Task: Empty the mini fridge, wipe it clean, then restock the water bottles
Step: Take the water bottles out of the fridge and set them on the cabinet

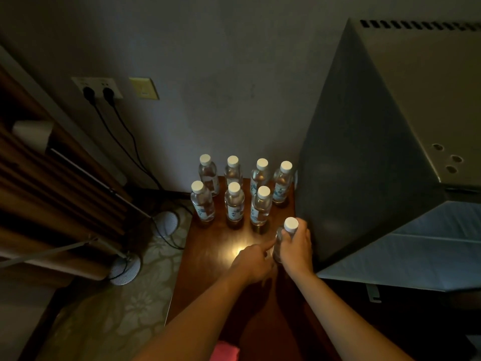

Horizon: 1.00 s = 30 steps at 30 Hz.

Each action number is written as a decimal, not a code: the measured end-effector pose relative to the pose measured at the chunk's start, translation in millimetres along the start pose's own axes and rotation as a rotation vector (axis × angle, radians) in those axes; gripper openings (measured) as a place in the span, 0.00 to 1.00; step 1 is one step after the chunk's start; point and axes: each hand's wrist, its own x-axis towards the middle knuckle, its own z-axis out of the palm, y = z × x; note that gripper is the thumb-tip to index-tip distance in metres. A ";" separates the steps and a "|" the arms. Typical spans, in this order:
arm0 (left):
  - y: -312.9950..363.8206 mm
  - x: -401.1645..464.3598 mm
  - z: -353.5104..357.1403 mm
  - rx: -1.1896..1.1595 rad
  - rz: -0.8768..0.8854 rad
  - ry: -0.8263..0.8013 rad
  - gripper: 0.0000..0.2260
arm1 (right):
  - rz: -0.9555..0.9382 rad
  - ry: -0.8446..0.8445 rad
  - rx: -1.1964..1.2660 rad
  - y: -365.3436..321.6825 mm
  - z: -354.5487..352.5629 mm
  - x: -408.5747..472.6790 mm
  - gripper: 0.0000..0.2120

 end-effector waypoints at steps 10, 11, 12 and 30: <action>-9.7 14.6 -12.8 -0.003 -0.025 0.031 0.26 | -0.051 0.031 0.056 -17.6 5.8 27.1 0.20; -10.4 16.9 -14.2 0.003 -0.031 0.029 0.26 | -0.050 0.032 0.058 -20.5 6.5 31.3 0.20; -10.7 19.5 -15.5 0.005 -0.039 0.026 0.26 | -0.045 0.035 0.061 -23.3 7.3 35.5 0.20; -9.1 37.2 -36.6 0.031 -0.030 0.027 0.25 | 0.032 0.109 0.109 -47.3 20.4 63.7 0.20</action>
